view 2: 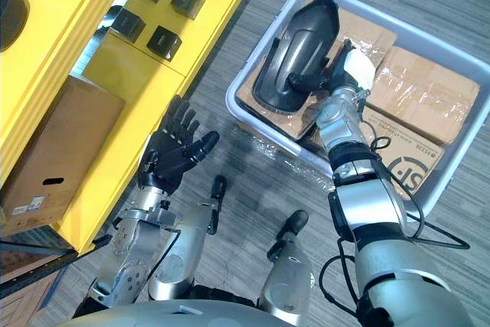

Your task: Walk over and take three plastic housings, then place them on the shelf

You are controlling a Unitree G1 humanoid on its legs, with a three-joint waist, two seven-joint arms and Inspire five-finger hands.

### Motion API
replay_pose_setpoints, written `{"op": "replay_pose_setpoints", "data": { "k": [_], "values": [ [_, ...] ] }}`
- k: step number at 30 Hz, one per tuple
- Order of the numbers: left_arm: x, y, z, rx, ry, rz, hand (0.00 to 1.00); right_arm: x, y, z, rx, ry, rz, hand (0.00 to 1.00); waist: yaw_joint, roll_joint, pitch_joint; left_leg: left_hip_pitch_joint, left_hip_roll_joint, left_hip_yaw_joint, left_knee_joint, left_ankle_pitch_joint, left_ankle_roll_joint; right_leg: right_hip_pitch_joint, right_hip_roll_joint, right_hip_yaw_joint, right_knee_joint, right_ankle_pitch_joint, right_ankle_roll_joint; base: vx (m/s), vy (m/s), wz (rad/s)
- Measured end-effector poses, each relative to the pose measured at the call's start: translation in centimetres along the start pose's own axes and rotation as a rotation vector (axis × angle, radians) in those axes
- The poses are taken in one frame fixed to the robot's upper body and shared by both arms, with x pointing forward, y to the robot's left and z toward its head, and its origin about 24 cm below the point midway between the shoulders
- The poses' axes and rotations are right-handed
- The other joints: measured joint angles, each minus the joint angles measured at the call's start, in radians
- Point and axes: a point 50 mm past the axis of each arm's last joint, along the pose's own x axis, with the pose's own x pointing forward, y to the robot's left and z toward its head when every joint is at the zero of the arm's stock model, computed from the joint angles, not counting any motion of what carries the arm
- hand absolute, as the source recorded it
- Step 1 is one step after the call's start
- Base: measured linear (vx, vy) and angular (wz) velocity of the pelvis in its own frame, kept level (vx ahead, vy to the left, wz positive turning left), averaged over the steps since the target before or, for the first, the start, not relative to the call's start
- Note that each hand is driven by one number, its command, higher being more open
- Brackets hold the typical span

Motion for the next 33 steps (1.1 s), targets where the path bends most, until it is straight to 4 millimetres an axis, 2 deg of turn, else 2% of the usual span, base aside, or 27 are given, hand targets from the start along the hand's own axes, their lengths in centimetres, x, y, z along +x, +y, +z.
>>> {"op": "replay_pose_setpoints", "data": {
  "k": [4,7,10,14,16,21,24,27,33],
  "values": [
    [-0.1,0.1,-0.1,-0.007,0.001,0.001,1.00,0.7,-1.8,-0.8,-0.164,-0.003,-0.029,0.00,0.007,0.005,0.002,0.030,0.000,-0.008,-0.071,0.038,-0.003,0.001,0.001,-0.009,0.007,-0.005,-0.007,-0.06,-0.003,0.08],
    [-0.3,0.4,-0.4,-0.002,0.008,0.013,1.00,0.8,-2.0,-1.0,-0.274,0.011,-0.046,0.00,0.007,0.006,0.001,0.050,0.002,-0.010,-0.109,0.058,-0.007,0.002,0.001,-0.014,0.014,-0.010,-0.013,-0.03,-0.012,0.04],
    [-0.4,0.5,-0.4,-0.003,0.004,0.010,1.00,0.6,-1.5,-2.0,-0.319,0.079,-0.023,0.00,0.013,0.006,0.001,0.066,0.002,-0.009,-0.131,0.073,-0.008,0.008,0.000,-0.016,0.014,-0.010,-0.014,-0.01,-0.007,0.02],
    [-0.6,0.5,-0.4,-0.002,0.008,0.011,1.00,0.1,-0.7,-3.9,-0.298,0.167,0.027,0.00,0.012,0.006,0.001,0.075,0.002,-0.008,-0.132,0.076,-0.009,0.020,0.000,-0.021,0.014,-0.010,-0.014,-0.01,-0.002,0.02],
    [-0.8,0.6,-0.5,-0.002,0.013,0.013,1.00,0.1,-0.7,-4.0,-0.285,0.171,0.017,0.00,0.004,0.006,0.001,0.077,0.003,-0.006,-0.135,0.078,-0.010,0.020,0.000,-0.021,0.014,-0.010,-0.014,-0.04,-0.001,-0.01],
    [-1.5,1.1,-0.6,0.021,0.036,-0.014,1.00,-0.7,0.2,-5.9,-0.152,0.190,-0.014,0.00,-0.014,0.005,0.001,0.115,0.010,0.008,-0.198,0.106,-0.009,0.022,0.003,-0.015,0.014,-0.010,-0.015,-0.05,-0.012,-0.05],
    [-1.5,1.0,-0.6,0.027,0.041,-0.047,1.00,-1.3,0.7,-5.8,-0.145,0.139,-0.025,0.00,-0.034,0.002,0.002,0.135,0.016,0.022,-0.213,0.109,-0.009,0.027,0.011,0.002,0.007,-0.006,-0.017,-0.02,-0.020,-0.14],
    [-1.2,0.5,0.3,0.038,0.005,-0.080,1.00,-1.8,0.9,-5.0,-0.123,0.064,-0.049,0.00,-0.059,-0.008,0.000,0.145,0.033,0.042,-0.225,0.111,-0.012,0.033,0.033,0.021,-0.025,0.010,-0.021,0.00,-0.050,-0.25],
    [1.3,-0.9,2.2,0.115,-0.063,-0.165,1.00,-2.5,0.5,-2.4,-0.074,-0.103,-0.106,0.00,-0.103,-0.043,-0.014,0.180,0.068,0.095,-0.253,0.116,-0.026,0.034,0.070,0.061,-0.057,0.025,-0.035,0.01,-0.042,-0.25]
  ]
}}
